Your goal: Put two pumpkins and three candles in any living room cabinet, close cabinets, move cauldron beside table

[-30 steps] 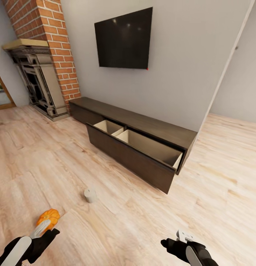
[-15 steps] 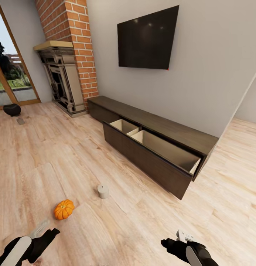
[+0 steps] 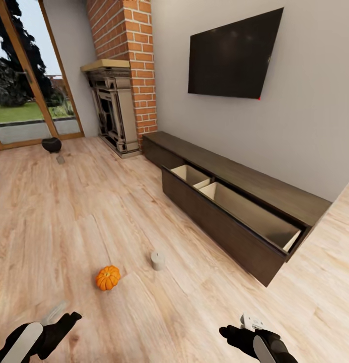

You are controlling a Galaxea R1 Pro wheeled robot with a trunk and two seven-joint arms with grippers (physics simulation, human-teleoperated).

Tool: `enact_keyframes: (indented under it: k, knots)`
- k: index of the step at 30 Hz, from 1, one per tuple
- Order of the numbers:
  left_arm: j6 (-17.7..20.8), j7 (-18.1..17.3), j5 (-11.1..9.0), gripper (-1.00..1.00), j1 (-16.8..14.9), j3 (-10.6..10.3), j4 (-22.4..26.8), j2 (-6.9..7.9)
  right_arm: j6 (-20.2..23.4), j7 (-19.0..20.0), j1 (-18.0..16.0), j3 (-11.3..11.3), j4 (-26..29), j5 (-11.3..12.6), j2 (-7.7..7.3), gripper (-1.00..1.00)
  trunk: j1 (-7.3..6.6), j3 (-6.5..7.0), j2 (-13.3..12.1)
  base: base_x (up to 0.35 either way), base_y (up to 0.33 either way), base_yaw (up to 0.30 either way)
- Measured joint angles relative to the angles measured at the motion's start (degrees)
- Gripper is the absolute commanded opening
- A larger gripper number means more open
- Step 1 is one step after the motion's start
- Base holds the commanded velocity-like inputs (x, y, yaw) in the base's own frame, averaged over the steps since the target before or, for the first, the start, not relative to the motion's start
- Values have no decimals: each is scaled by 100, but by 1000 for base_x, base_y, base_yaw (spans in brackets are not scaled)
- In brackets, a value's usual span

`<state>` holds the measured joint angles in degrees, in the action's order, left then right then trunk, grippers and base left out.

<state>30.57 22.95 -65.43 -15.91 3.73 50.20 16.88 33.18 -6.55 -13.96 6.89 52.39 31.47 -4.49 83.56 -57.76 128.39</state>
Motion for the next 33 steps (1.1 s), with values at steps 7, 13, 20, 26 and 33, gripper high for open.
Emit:
enact_keyframes:
  k: [7, 13, 20, 26, 33]
  knots:
    - [1, -5, 1, 100, -3, 0, -2, 0, 0, 0, 0, 0, 6, 0, 1, 100, -154, 126, -281, 0, 0, 282]
    - [0, -24, -6, 100, -2, 0, -2, 0, 0, 0, 0, 0, 2, 0, 0, 100, -286, 233, -521, 0, 0, 282]
    - [3, -31, 1, 100, -2, 0, -2, 0, 0, 0, 0, 0, 1, 0, 2, 100, -352, 288, -643, 0, 0, 282]
    - [4, -59, 0, 100, -2, 0, -2, 3, 0, 0, 0, 0, 6, -2, 0, 100, -352, 288, -643, 0, 0, 282]
    - [4, -78, -7, 100, -4, 0, -2, 9, -2, 0, 0, 0, 7, -8, 0, 100, -353, 288, -643, 55, 5, 282]
